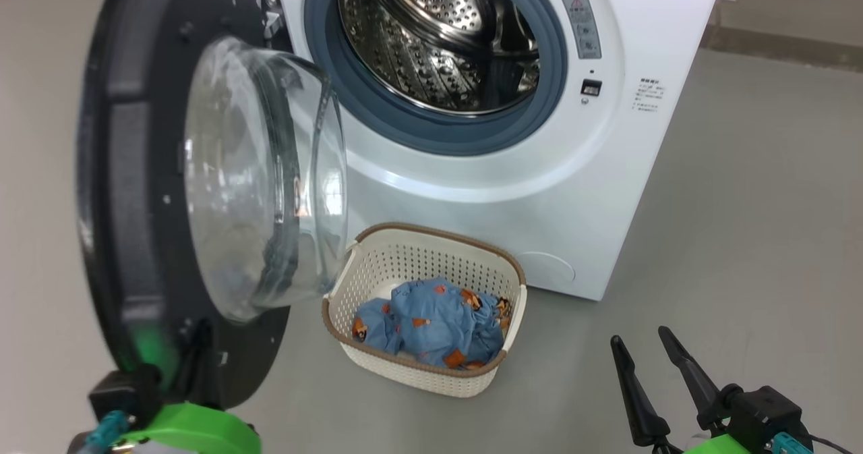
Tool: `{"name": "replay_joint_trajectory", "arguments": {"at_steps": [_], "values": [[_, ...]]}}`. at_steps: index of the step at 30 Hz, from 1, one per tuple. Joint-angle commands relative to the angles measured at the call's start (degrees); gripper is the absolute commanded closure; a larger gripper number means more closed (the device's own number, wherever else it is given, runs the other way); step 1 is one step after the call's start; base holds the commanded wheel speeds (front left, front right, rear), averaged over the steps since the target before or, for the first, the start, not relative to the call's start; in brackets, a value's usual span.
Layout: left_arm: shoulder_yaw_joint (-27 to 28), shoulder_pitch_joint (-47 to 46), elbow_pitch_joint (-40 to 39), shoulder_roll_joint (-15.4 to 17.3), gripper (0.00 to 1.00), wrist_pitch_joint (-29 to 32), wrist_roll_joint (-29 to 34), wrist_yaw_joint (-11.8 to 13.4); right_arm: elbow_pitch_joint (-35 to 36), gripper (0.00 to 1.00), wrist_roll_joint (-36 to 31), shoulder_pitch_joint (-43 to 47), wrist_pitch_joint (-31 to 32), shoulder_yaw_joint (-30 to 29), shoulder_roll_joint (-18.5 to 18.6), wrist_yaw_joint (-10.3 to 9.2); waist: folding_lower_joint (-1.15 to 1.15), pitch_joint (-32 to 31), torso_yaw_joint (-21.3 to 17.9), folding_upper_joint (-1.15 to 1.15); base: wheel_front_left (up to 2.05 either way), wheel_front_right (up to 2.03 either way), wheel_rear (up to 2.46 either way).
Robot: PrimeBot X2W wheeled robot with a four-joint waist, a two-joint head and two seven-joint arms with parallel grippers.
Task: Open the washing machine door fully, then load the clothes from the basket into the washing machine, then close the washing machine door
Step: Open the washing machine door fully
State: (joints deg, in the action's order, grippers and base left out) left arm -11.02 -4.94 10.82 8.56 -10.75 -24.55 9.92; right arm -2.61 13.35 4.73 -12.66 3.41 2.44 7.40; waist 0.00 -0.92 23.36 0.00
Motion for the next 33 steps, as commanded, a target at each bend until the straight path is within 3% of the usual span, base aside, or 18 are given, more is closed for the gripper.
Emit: {"name": "replay_joint_trajectory", "arguments": {"at_steps": [1,13,22,33], "values": [[4.2,-1.7,-1.4,2.4,1.00,-0.9,-1.1,1.2,2.2,0.00,-1.3,-2.2,0.3,1.7,0.4,0.09,0.00,1.5,-0.1,0.00,0.00,0.00,0.00],[11.0,-2.9,-0.6,4.3,1.00,-2.8,-4.7,2.1,6.2,0.00,-2.8,-2.4,3.2,1.5,2.4,0.09,0.00,6.4,0.0,0.00,0.00,0.00,0.00],[17.2,-4.6,0.6,5.0,1.00,-3.8,-8.1,2.0,10.7,0.00,-2.7,-1.8,5.9,0.1,6.8,0.09,0.00,10.6,-0.5,0.00,0.00,0.00,0.00],[23.5,-8.8,4.6,8.1,1.00,-4.2,-10.0,0.5,15.9,0.00,-2.5,-1.5,9.3,-0.6,11.6,0.09,0.00,15.6,-1.3,0.00,0.00,0.00,0.00]]}}
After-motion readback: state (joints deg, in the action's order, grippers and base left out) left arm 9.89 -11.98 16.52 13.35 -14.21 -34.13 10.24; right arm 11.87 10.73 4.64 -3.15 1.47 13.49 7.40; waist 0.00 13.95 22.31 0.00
